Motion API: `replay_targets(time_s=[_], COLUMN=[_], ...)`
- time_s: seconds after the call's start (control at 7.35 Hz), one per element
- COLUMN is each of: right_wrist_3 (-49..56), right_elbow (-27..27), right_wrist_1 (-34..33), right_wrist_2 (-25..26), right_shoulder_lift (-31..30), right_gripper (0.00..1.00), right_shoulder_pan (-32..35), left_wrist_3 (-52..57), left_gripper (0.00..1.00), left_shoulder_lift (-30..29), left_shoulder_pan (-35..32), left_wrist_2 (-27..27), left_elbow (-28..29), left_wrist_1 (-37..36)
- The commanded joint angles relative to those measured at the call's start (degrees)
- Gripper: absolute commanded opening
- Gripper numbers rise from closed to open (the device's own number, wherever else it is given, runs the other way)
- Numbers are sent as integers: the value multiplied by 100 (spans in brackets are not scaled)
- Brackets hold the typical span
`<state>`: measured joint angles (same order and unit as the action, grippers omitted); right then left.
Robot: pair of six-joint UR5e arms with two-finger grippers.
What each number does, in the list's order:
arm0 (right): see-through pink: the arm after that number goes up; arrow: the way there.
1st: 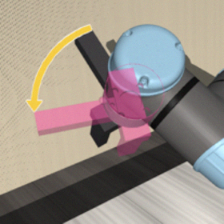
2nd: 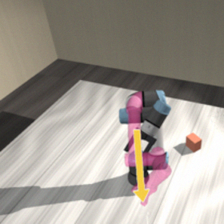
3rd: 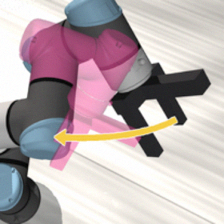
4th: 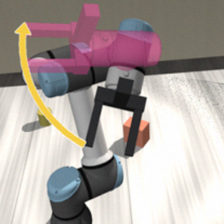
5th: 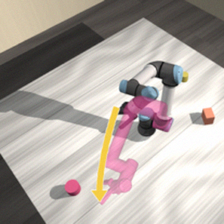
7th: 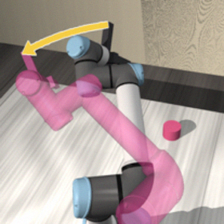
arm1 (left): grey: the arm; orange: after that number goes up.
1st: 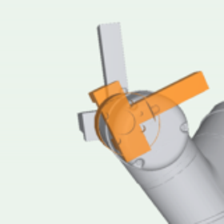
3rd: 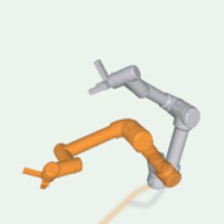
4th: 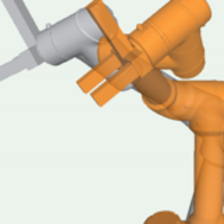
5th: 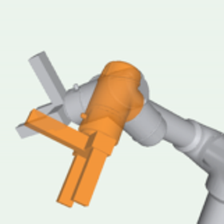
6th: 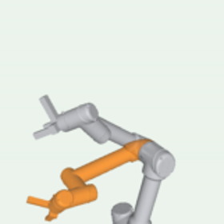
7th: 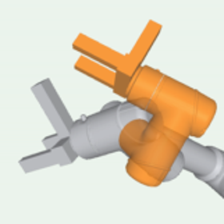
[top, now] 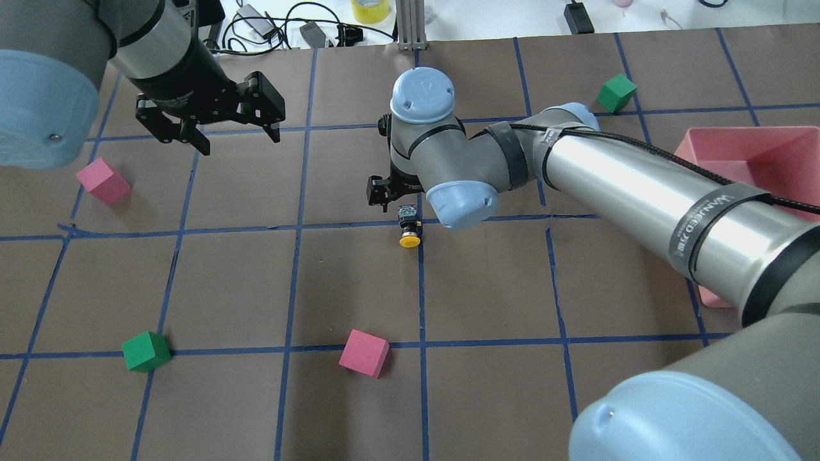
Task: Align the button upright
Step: 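Open and raise the right gripper while the left arm reaches toward the switch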
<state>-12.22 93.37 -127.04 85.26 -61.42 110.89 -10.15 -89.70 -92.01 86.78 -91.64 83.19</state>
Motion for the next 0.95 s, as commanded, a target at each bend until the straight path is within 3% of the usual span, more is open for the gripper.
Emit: replay_targets(time_s=[0.0,0.27,0.41,0.68,0.82], right_wrist_3=[157,799,905,1125,1126], right_elbow=[-64,-82,-82,-124,-448], right_wrist_1=[852,1800,2380,3085,3184], right_wrist_2=[-10,17,34,191,549], right_shoulder_lift=[-604,-1245,-1745,-2626,-2646], right_gripper=[100,100,100,100,100], right_shoulder_pan=[-600,-1303,-1472,-1500,-1483], left_wrist_3=[-312,-417,-653,-893,-971], left_gripper=[100,100,100,100,100], left_shoulder_lift=[-3,-91,-126,-258,-467], left_shoulder_pan=[-264,-571,-729,-1037,-1256], left_wrist_2=[-3,-38,-38,-38,93], left_elbow=[-308,-695,-1028,-1906,-2302], left_wrist_1=[-5,-66,-545,-2073,-2984])
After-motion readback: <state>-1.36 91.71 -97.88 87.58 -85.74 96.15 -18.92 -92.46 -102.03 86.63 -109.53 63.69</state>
